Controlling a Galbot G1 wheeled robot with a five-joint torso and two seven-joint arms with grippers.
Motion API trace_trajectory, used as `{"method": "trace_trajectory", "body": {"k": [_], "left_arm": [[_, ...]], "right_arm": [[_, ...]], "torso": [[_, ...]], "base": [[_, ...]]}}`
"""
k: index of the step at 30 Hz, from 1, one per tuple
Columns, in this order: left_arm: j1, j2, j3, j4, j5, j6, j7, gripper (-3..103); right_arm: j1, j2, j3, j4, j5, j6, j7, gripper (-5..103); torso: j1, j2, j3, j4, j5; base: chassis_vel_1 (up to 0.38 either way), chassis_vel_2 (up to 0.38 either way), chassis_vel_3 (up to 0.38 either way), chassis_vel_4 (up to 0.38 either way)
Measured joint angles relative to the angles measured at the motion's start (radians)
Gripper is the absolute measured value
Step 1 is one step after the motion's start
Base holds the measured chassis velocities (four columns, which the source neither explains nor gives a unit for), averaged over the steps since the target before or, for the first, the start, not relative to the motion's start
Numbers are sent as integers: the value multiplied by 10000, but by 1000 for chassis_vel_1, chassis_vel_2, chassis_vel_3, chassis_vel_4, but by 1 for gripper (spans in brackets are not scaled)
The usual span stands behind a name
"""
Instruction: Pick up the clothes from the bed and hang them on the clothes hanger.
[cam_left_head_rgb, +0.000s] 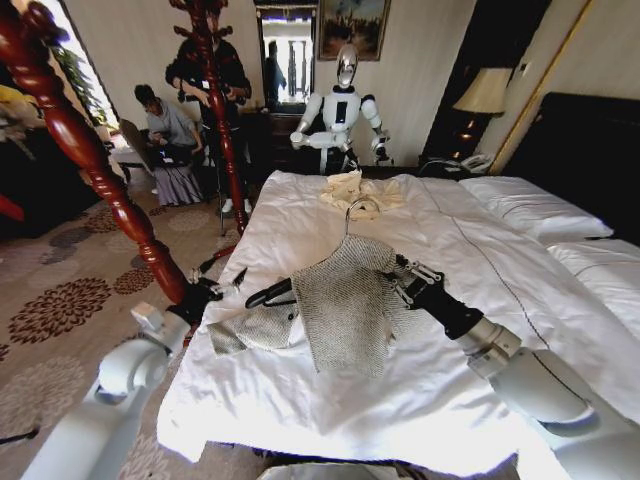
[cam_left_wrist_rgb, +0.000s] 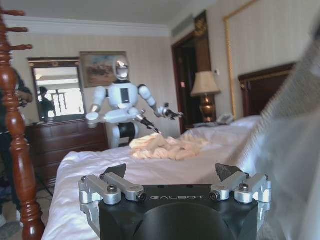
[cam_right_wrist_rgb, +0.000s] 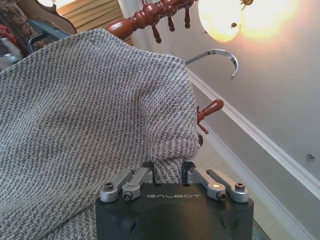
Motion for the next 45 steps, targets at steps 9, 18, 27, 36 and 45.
{"method": "trace_trajectory", "body": {"k": [9, 18, 27, 36, 45], "left_arm": [[396, -422, 59, 543, 1243, -1255, 1535, 100], [-375, -258, 748, 1173, 1359, -1221, 1673, 100], [-2154, -283, 2015, 2342, 1480, -1010, 1408, 100], [-2725, -382, 2441, 2919, 1493, -1199, 1428, 81], [-2682, -432, 2402, 2807, 1464, -1274, 1437, 55]], "right_arm": [[15, 3, -23, 16, 77, 16, 69, 25], [262, 0, -348, -37, 186, 90, 91, 25], [401, -121, -378, -22, 456, 255, 91, 25], [497, -63, -480, -232, 484, 416, 90, 25], [551, 99, -587, -308, 360, 485, 83, 25]], "torso": [[0, 0, 1, -3, 2], [0, 0, 1, -3, 3], [2, -1, 2, -4, 2], [1, 0, 2, -2, 3], [1, 1, 2, -3, 2]], "base": [[0, 0, 0, 0], [0, 0, 0, 0], [0, 0, 0, 0], [0, 0, 0, 0], [0, 0, 0, 0]]}}
